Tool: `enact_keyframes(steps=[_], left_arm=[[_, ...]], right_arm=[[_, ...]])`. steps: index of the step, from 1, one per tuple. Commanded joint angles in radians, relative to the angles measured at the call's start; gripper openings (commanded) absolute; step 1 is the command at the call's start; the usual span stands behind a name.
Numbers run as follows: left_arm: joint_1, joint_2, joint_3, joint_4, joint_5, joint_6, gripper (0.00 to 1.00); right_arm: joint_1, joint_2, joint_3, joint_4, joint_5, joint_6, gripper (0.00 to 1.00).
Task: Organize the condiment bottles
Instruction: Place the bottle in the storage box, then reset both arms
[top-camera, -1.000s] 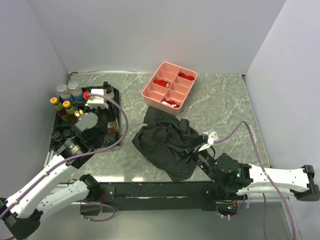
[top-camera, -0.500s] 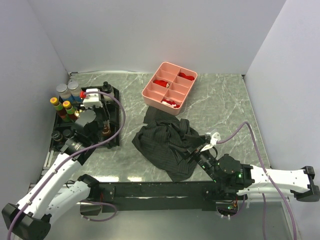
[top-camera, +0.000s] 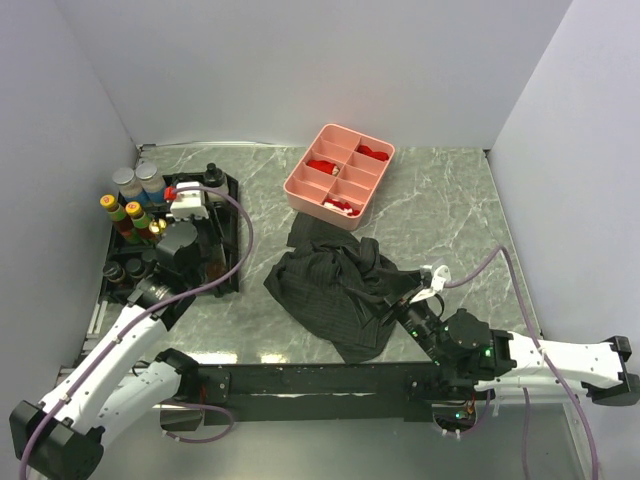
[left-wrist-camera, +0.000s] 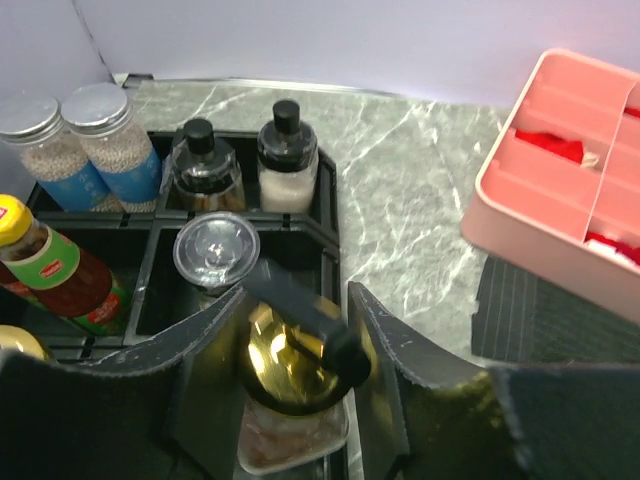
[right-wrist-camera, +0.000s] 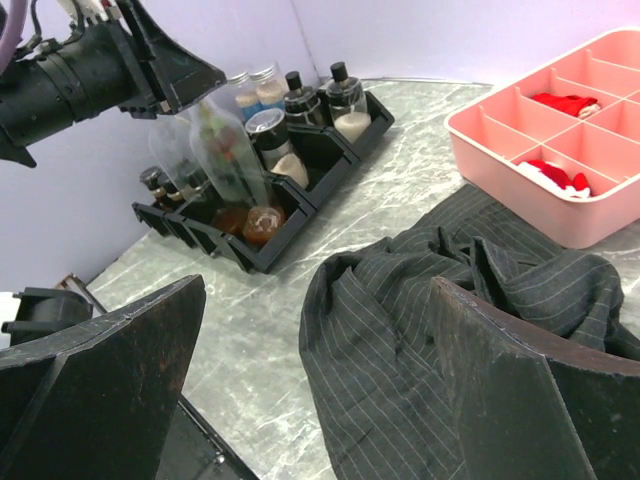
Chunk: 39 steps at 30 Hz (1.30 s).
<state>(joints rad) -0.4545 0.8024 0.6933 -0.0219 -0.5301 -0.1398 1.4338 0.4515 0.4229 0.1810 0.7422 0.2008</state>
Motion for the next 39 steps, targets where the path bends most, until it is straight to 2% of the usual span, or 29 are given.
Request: enact_keyframes(steps=[1,8,11,12,14,19,21,26,30,32,33,35,39], left_arm=[[0.005,-0.026,0.020,0.089,-0.005,-0.032,0.48],[0.005,-0.048,0.041,0.054,-0.011,-0.047,0.66],[0.005,-0.055,0.087,0.025,0.005,-0.052,0.82],[0.005,-0.055,0.107,-0.007,0.022,-0.058,0.90],[0.005,-0.052,0.172,-0.041,0.035,-0.072,0.97],[0.005,-0.042,0.311,-0.128,0.128,-0.115,0.96],[0.005,-0.031,0.353,-0.180,0.169,-0.136,0.96],[0.004,0.024,0.457,-0.234,0.444,-0.161,0.96],[-0.019,0.073,0.465,-0.216,0.585,-0.199,0.96],[-0.064,0.109,0.462,-0.213,0.584,-0.205,0.96],[-0.143,0.118,0.457,-0.213,0.553,-0.198,0.96],[-0.229,0.136,0.446,-0.210,0.480,-0.185,0.97],[-0.384,0.101,0.341,-0.149,0.438,-0.230,0.96]], right_arm=[[0.000,-0.033,-0.001,-0.014,0.029,0.000,1.00],[0.002,-0.073,-0.007,-0.032,0.028,0.008,1.00],[0.000,-0.083,-0.003,-0.048,0.026,0.012,1.00],[0.000,-0.088,0.000,-0.055,0.025,0.014,1.00],[0.000,-0.088,0.005,-0.064,0.025,0.023,1.00],[0.000,-0.073,0.046,-0.126,0.016,0.069,1.00],[0.000,-0.042,0.103,-0.210,0.019,0.127,1.00],[0.000,0.029,0.246,-0.446,0.077,0.288,1.00],[0.002,0.058,0.303,-0.527,0.132,0.376,1.00],[0.002,0.056,0.313,-0.589,0.166,0.414,1.00],[0.002,0.052,0.327,-0.616,0.212,0.478,1.00],[0.002,0.046,0.353,-0.720,0.258,0.552,1.00],[0.002,0.023,0.390,-0.871,0.319,0.675,1.00]])
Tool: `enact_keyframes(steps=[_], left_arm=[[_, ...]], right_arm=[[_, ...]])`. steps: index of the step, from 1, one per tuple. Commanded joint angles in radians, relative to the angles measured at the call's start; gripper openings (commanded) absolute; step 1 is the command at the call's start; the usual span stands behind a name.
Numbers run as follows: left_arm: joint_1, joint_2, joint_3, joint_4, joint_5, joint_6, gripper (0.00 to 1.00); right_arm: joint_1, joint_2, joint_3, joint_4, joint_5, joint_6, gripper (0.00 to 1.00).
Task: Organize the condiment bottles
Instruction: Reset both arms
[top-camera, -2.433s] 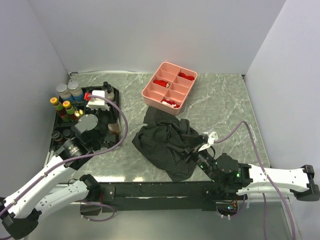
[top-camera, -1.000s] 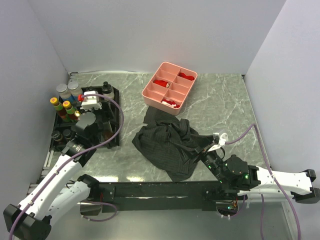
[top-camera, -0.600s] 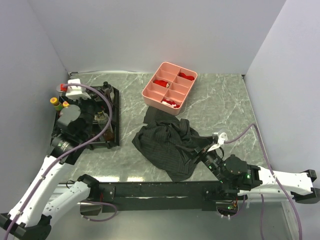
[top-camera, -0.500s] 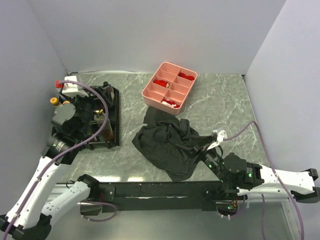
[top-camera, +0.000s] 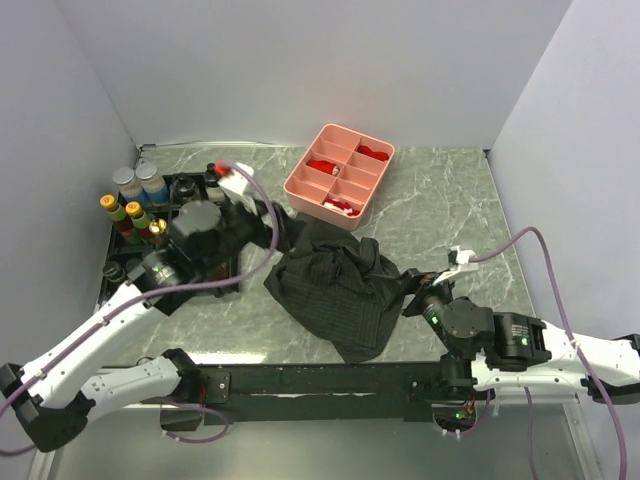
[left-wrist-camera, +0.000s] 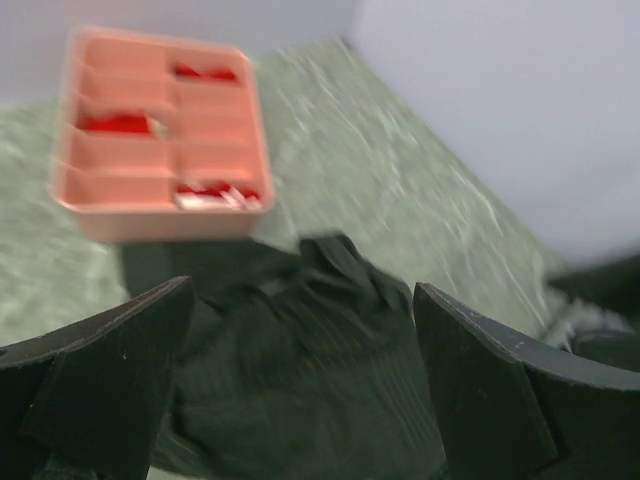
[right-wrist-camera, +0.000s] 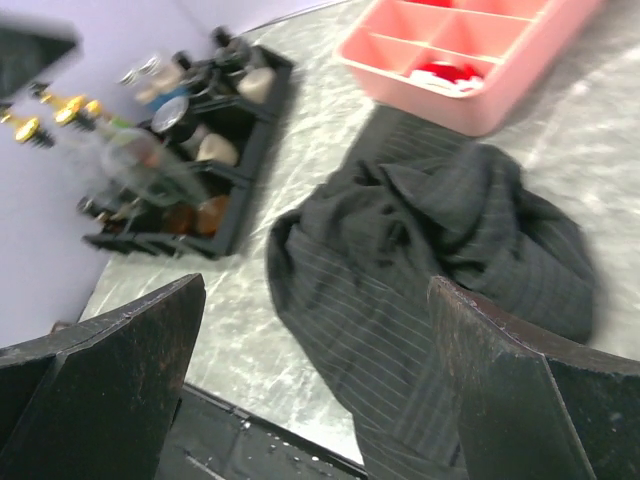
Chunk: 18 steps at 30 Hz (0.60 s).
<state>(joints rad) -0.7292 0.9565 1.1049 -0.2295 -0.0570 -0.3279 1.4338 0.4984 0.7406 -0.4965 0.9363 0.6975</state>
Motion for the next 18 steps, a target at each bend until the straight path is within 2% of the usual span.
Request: enact_keyframes(steps=[1,6,11,18], left_arm=[[-0.131,-0.088,-0.097,0.074,-0.044,-0.052,0.97],[-0.275,-0.191,-0.264,0.160,-0.093,-0.137,0.97],[-0.366,-0.223,-0.313,0.153,-0.141,-0.172,0.96],[-0.391,-0.260,-0.338,0.162,-0.155,-0.168,0.96]], right_arm=[[0.002,-0.032,0.077,-0.214,0.134,0.191,1.00],[0.002,-0.109,0.083,-0.280,0.142,0.194,1.00],[0.001,-0.162,0.098,-0.241,0.133,0.108,1.00],[0.002,-0.086,0.178,-0.318,0.159,0.135,1.00]])
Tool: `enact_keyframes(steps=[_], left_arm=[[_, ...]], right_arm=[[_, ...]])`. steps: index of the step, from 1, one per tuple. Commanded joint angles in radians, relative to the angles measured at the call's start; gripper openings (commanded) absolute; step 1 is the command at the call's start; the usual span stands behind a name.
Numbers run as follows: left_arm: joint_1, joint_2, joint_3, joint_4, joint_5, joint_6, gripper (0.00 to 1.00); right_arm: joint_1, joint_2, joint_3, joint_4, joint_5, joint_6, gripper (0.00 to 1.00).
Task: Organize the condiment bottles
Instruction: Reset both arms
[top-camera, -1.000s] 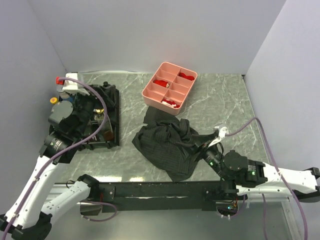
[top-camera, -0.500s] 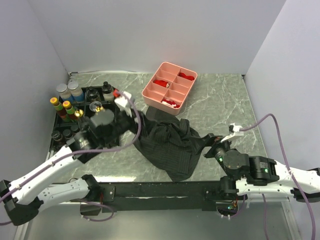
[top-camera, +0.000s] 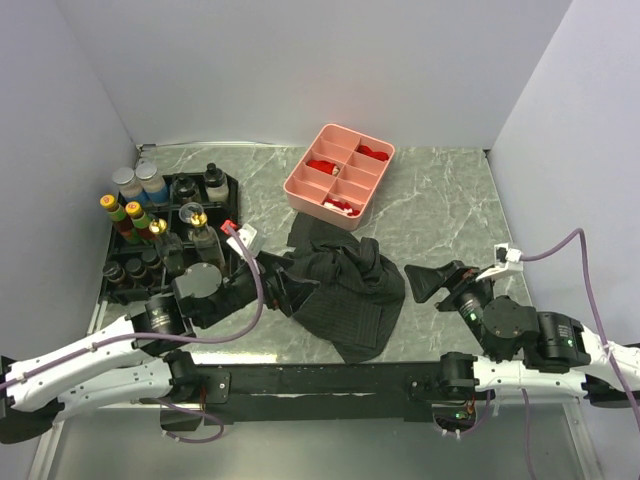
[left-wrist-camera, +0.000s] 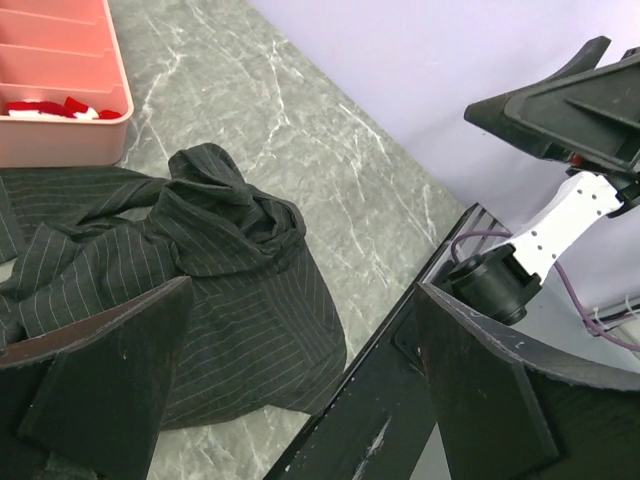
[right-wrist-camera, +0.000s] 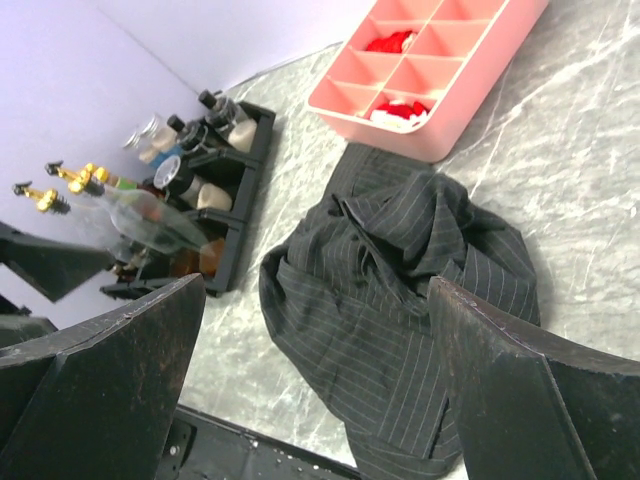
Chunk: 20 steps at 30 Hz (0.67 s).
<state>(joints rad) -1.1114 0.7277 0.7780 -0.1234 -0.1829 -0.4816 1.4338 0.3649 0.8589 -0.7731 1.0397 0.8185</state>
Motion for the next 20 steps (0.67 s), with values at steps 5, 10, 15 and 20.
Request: enact_keyframes(steps=[5,10,15,20], left_arm=[[-0.008,-0.073,-0.039,0.056,-0.041,0.001,0.96],[-0.008,-0.111,-0.052,0.045,-0.047,0.005,0.96],[-0.008,-0.126,-0.042,0.027,-0.053,0.012,0.96],[-0.008,-0.134,-0.033,0.014,-0.047,0.009,0.97]], right_arm=[[0.001,0.110,0.071,-0.012,0.026,-0.005,1.00],[0.001,0.143,0.075,0.007,0.031,-0.012,1.00],[0.002,0.172,0.089,0.046,0.028,-0.028,1.00],[0.000,0.200,0.109,0.011,0.036,0.013,1.00]])
